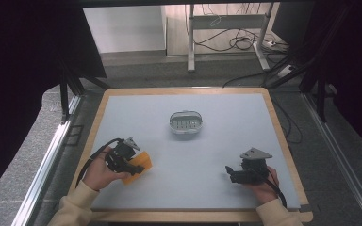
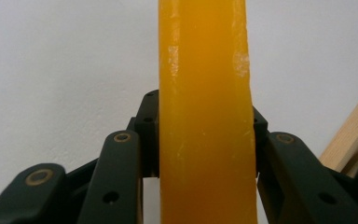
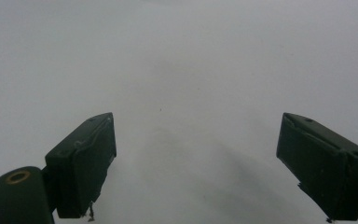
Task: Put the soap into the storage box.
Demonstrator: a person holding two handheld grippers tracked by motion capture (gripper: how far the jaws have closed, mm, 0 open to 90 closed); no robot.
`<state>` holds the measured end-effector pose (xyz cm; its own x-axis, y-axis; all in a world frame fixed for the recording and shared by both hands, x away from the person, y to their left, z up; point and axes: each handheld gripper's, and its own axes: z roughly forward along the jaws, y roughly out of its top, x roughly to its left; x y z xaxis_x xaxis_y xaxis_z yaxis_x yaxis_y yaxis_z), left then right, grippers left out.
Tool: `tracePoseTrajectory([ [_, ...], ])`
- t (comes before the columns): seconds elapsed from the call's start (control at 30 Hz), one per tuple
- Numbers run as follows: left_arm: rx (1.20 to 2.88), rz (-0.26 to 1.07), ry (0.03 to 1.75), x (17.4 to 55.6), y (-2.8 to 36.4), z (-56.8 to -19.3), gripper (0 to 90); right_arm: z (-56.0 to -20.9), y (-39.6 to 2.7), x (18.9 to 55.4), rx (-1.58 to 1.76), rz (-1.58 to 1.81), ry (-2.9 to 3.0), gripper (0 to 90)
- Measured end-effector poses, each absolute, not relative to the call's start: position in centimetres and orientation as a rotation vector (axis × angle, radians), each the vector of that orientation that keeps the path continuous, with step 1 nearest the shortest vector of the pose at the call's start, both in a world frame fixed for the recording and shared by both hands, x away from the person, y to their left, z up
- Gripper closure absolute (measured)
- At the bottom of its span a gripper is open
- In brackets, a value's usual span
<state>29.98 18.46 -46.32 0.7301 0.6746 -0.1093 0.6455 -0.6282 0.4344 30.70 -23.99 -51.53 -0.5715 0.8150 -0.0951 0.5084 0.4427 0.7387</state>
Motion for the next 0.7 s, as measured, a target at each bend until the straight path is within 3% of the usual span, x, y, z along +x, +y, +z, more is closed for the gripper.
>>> tracePoseTrajectory([
  [0.7,2.476,0.107,0.986,31.2,18.0,-45.0,61.5,-51.6,-24.0,30.7,1.115,0.932,2.261,12.4],
])
